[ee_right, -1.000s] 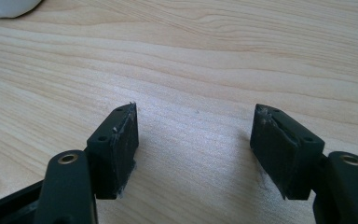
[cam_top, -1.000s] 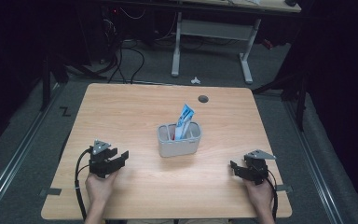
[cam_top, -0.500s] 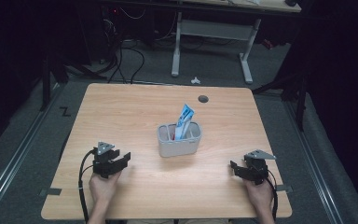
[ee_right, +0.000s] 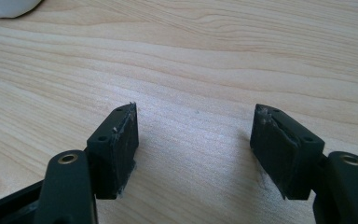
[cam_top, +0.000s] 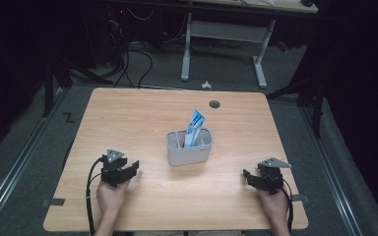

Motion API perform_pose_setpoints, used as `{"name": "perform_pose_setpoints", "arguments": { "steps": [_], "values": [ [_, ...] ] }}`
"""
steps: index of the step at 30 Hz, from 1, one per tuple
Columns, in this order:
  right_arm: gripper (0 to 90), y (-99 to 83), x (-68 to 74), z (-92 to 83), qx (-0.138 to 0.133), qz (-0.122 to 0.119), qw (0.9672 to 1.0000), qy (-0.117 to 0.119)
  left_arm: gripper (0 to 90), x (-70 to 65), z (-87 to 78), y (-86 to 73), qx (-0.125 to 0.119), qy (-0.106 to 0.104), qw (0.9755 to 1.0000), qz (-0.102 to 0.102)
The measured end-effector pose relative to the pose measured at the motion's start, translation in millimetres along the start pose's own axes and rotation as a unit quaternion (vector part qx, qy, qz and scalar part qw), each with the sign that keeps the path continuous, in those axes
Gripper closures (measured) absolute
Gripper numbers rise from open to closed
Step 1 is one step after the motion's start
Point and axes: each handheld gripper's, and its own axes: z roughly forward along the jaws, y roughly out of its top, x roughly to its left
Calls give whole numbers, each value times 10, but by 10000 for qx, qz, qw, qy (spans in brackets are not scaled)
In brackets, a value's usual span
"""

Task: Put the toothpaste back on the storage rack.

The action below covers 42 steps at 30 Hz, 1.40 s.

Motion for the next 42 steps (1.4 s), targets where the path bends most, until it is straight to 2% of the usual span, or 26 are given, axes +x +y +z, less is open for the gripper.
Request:
{"name": "perform_pose_setpoints", "arguments": {
  "steps": [13,26,30,35,42],
  "values": [
    [327,0,0,0,1,2,10000,1,491,-27,73,-28,41,109,9999,119],
    [326,0,0,0,2,2,10000,1,486,-47,126,-75,39,350,9989,322],
    [327,0,0,0,1,1,10000,0,451,-91,140,-77,100,498,9974,504],
    [327,-1,-1,-1,1,-2,10000,-1,386,-97,139,-83,112,563,9974,442],
    [327,-1,-1,0,1,0,10000,0,380,-94,138,-83,113,558,9974,432]
  ]
}}
